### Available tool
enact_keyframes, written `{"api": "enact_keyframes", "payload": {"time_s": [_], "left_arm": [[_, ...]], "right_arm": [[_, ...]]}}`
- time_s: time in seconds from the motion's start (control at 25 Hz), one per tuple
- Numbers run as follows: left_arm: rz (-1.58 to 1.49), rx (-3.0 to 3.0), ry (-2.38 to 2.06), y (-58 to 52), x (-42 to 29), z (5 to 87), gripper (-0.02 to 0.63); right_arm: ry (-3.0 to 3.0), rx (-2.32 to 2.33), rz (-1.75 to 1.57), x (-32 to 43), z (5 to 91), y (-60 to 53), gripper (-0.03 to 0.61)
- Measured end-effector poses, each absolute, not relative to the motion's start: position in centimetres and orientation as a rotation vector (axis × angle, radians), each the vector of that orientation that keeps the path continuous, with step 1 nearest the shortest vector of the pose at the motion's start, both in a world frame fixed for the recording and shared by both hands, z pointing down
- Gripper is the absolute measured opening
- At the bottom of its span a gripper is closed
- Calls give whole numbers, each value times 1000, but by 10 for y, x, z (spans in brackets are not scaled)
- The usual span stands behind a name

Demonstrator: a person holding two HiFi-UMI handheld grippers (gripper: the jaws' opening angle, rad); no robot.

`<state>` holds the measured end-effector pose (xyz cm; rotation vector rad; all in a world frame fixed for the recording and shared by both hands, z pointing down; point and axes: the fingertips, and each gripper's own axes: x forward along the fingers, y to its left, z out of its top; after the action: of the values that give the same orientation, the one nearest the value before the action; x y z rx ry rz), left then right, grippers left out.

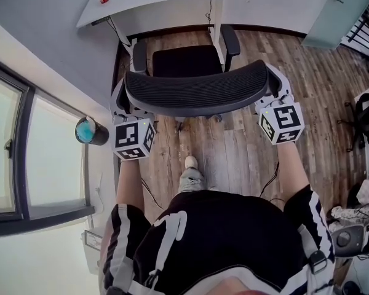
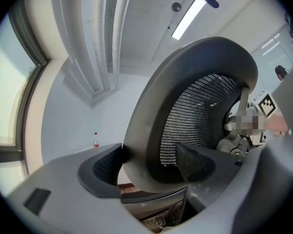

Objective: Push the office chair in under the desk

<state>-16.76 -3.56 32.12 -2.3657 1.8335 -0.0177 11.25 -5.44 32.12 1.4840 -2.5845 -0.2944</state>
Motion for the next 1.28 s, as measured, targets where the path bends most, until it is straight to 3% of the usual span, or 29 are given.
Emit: {"api": "enact_keyframes", "payload": {"time_s": [1.28], "left_arm": [[8,-2334,1937,-68,-166,322,342]], "right_arm": [[-2613,1457,-286,113,323,-99,242]]}}
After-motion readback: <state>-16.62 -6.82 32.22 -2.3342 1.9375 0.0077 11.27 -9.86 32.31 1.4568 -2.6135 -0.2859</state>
